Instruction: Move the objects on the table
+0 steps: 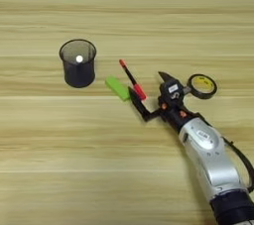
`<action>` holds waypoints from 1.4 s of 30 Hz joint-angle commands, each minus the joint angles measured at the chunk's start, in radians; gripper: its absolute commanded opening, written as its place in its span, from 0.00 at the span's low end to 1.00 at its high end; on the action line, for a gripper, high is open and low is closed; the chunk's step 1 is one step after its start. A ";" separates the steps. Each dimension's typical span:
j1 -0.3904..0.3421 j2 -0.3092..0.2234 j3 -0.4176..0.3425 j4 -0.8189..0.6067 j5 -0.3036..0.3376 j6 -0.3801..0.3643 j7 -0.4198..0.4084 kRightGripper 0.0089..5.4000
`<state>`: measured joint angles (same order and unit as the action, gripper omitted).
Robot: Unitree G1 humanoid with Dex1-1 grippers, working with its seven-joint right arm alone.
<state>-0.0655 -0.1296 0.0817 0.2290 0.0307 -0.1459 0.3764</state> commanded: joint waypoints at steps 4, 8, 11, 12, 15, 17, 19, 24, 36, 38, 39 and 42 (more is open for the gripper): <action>-0.065 -0.006 -0.017 0.001 -0.009 -0.040 -0.025 1.00; -0.071 -0.006 -0.020 0.017 -0.011 -0.045 -0.033 1.00; -0.073 -0.006 -0.019 0.022 -0.011 -0.046 -0.036 1.00; -0.074 -0.005 -0.019 0.024 -0.012 -0.047 -0.038 1.00; -0.077 -0.005 -0.020 0.031 -0.015 -0.047 -0.043 1.00; -0.079 -0.005 -0.022 0.036 -0.018 -0.046 -0.048 1.00; -0.083 -0.005 -0.023 0.043 -0.022 -0.044 -0.055 1.00; -0.096 -0.004 -0.029 0.064 -0.029 -0.038 -0.077 1.00; -0.102 -0.006 -0.019 0.073 -0.046 -0.013 -0.086 1.00; -0.102 -0.006 -0.016 0.073 -0.049 -0.008 -0.084 1.00; -0.103 -0.006 -0.014 0.074 -0.051 -0.004 -0.084 1.00; -0.104 -0.006 -0.011 0.073 -0.053 0.004 -0.083 1.00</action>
<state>-0.1093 -0.1290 0.0750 0.3351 -0.0196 -0.1385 0.3049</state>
